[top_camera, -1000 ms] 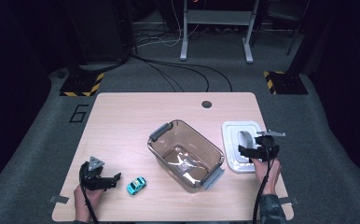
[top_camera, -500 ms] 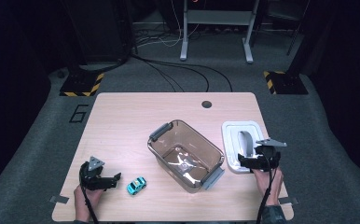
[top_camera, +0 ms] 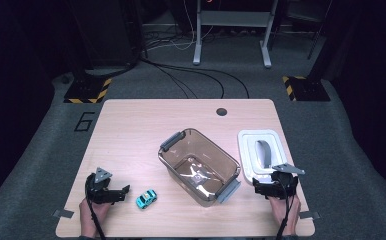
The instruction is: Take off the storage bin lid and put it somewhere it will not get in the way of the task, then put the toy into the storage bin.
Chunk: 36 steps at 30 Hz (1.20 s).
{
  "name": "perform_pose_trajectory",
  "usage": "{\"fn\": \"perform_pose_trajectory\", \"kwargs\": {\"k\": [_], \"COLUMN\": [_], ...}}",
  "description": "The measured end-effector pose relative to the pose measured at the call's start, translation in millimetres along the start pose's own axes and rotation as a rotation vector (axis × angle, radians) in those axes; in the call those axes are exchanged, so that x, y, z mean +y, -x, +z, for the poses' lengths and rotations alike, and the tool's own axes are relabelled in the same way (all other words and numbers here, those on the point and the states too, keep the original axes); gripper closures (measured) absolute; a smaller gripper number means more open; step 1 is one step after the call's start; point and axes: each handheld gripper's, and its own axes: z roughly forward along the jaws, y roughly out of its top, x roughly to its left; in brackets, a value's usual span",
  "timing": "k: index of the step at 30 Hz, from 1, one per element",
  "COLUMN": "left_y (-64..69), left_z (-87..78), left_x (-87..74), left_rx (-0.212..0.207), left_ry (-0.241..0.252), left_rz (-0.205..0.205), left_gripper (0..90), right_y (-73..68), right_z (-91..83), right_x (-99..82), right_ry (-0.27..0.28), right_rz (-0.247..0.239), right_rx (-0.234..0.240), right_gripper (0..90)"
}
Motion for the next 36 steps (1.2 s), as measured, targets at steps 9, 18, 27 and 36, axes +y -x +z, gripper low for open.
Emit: {"fn": "perform_pose_trajectory", "kwargs": {"k": [9,18,27,36], "left_y": [-0.1,-0.2,-0.3,5.9], "left_z": [0.1,0.2,0.3,-3.8], "left_x": [0.0,0.1,0.2,-2.4], "left_rx": [0.001,0.0,-0.002,-0.036], "left_ry": [0.002,0.002,0.003,0.001], "left_rz": [0.002,0.001,0.002,0.025], "left_gripper": [4.6,4.6,4.6,3.0], "right_y": [-2.5,-0.6,-3.7,-4.2], "right_z": [-1.5,4.0,3.8,3.8], "right_x": [-26.0,-42.5,-47.4,-47.6], "right_ry": [-0.018,-0.071,-0.037,-0.035], "right_rz": [0.004,-0.016,-0.05,-0.046], "right_rx": [-0.034,-0.047,-0.04,-0.043], "right_gripper": [0.0,0.0,0.0,0.0]}}
